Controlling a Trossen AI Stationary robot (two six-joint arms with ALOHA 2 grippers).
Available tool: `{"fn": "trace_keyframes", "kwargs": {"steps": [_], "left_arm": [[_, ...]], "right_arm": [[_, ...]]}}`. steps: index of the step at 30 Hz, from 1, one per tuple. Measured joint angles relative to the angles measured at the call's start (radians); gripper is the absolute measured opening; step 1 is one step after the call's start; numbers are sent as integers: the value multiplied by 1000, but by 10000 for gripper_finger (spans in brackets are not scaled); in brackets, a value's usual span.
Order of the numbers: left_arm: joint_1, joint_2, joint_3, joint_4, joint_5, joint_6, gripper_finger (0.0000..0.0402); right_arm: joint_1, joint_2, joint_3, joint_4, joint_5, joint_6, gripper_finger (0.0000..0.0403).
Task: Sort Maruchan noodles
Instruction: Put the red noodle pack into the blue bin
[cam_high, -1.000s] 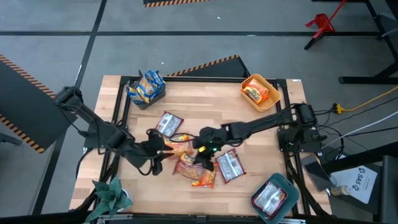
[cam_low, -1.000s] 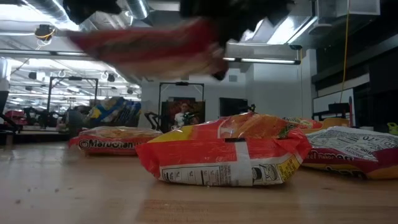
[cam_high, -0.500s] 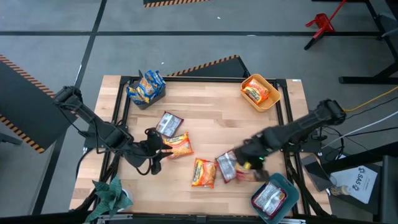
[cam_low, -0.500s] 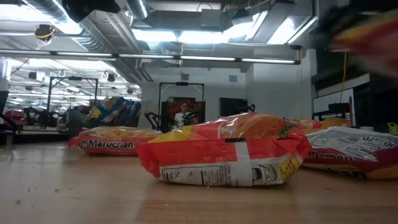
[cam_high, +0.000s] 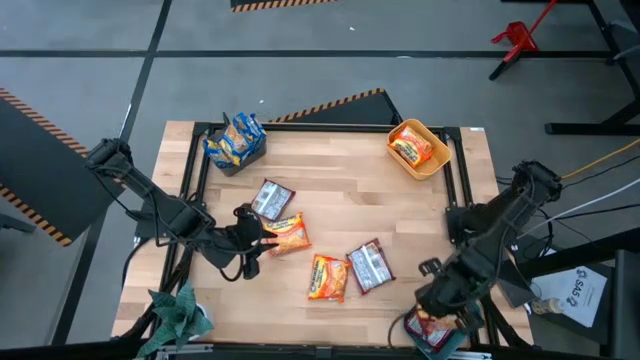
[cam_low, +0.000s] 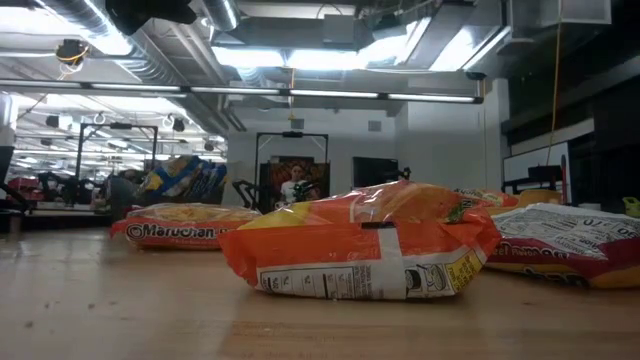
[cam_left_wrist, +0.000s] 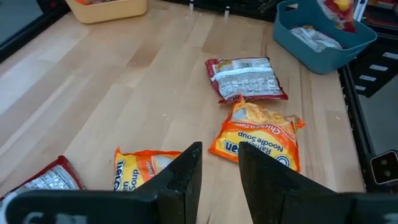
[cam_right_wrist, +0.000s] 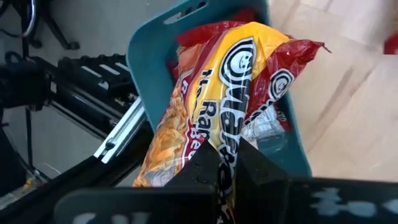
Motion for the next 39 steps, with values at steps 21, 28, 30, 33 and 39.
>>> {"fn": "trace_keyframes", "kwargs": {"steps": [21,28,30,33,39], "left_arm": [[1,0,0,-2,-7,25,100],[11,0,0,-2,-7,39,100],[11,0,0,-2,-2,49,100],[13,0,0,-2,-1,51,100],[13,0,0,-2,0,51,100]], "right_arm": [[60,137,0,79,-8,-161,3],[59,144,0,87,-35,-197,3],[59,144,0,88,-43,-209,3],[60,144,0,112,-80,-229,3],[59,144,0,110,-88,-275,3]]}}
